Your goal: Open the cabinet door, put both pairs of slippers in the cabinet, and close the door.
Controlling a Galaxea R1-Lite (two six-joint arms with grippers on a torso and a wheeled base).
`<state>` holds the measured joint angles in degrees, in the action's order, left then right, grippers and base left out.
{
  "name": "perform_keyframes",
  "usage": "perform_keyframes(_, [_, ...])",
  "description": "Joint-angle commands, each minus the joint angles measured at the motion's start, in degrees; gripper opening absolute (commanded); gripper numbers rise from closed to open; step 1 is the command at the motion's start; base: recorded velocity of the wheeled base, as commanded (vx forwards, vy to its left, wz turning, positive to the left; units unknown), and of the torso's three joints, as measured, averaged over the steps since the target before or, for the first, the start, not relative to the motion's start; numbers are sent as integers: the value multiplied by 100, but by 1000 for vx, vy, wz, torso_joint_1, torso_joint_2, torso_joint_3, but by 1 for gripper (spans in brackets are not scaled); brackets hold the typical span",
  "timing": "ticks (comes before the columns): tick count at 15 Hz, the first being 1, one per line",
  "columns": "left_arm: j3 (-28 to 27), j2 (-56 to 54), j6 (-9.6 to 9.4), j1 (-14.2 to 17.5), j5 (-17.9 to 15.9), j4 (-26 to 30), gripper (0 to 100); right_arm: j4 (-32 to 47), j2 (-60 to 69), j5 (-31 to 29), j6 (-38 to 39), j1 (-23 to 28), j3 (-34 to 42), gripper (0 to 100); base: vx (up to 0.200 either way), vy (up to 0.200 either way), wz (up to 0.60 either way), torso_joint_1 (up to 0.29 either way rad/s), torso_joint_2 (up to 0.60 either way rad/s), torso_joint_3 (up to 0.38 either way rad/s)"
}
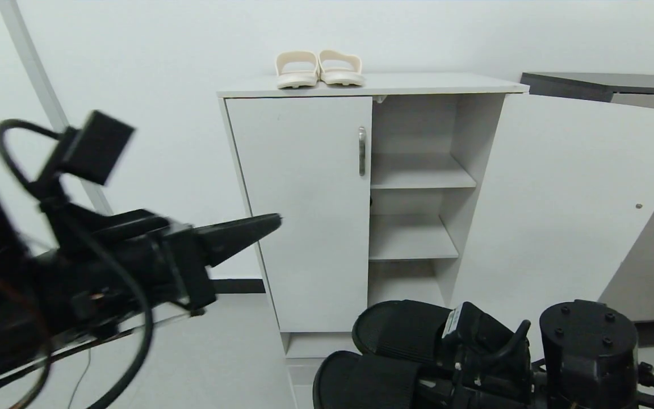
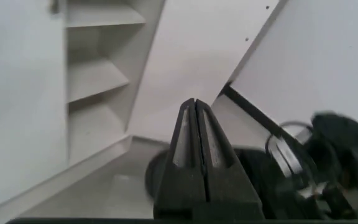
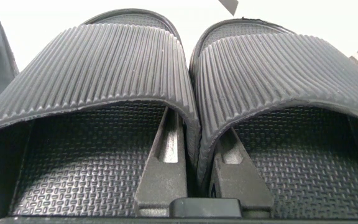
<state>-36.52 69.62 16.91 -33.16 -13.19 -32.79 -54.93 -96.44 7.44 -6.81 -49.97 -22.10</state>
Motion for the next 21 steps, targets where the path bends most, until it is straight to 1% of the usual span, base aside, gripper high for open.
perform_keyframes(1, [884,-2488,-197,389,352,1390,0,0,-42,3,5,57,-22,0,0,0,0,0,0,0])
perform_keyframes(2, [945,-3095,-285,389,616,2031,0,0,-42,3,-4,66,-31,0,0,0,0,0,0,0])
perform_keyframes(3, [963,-3649,-293,389,906,2620,0,0,-42,-5,-4,66,-31,0,0,0,0,0,0,0])
perform_keyframes(4, [989,-4000,-293,459,1073,2989,0,0,-42,-5,-4,75,-40,0,0,0,0,0,0,0])
perform_keyframes(5, [1068,-4571,-293,864,1134,3613,0,0,-42,-5,-4,101,-66,0,0,0,0,0,0,0])
perform_keyframes(6, [1095,-4949,-293,1101,1170,3912,0,0,-42,-5,-4,119,-75,0,0,0,0,0,0,0])
perform_keyframes(7, [1095,-5160,-302,1286,1178,4061,0,0,-42,-5,-4,137,-75,0,0,0,0,0,0,0])
perform_keyframes(8, [1095,-5433,-425,1707,1249,4299,0,0,-42,-5,-4,145,-101,0,0,0,0,0,0,0])
perform_keyframes(9, [1112,-5609,-619,2059,1354,4439,0,0,-42,-5,5,181,-110,0,0,0,0,0,0,0])
perform_keyframes(10, [1200,-5776,-724,2384,1495,4483,0,0,-42,-5,-4,181,-119,0,0,0,0,0,0,0])
perform_keyframes(12, [1534,-6030,-1058,3017,1829,4466,0,0,-42,-14,-4,224,-119,0,0,0,0,0,0,0])
perform_keyframes(13, [1789,-6180,-1199,3246,1917,4439,0,0,-42,-14,5,233,-119,0,0,0,0,0,0,0])
perform_keyframes(15, [2334,-6549,-1480,3518,1925,4325,0,0,-42,-14,-4,233,-110,0,0,0,0,0,0,0])
perform_keyframes(16, [2492,-6584,-1515,3562,1934,4211,0,0,-50,-23,-4,233,-119,0,0,0,0,0,0,0])
perform_keyframes(17, [2958,-6593,-1524,3553,2040,3464,0,0,-68,-23,-4,233,-110,0,0,0,0,0,0,0])
perform_keyframes(18, [3301,-6593,-1673,3553,2031,2945,0,0,-77,-32,-4,233,-119,0,0,0,0,0,0,0])
perform_keyframes(19, [3652,-6610,-1911,3544,2022,2620,0,0,-68,-32,-4,233,-110,0,0,0,0,0,0,0])
perform_keyframes(20, [3652,-6769,-1963,3395,1943,2928,0,0,-68,-32,-22,233,-110,0,0,0,0,0,0,0])
perform_keyframes(21, [3617,-6962,-1998,3298,1671,3446,0,0,-77,-41,-22,233,-119,0,0,0,0,0,0,0])
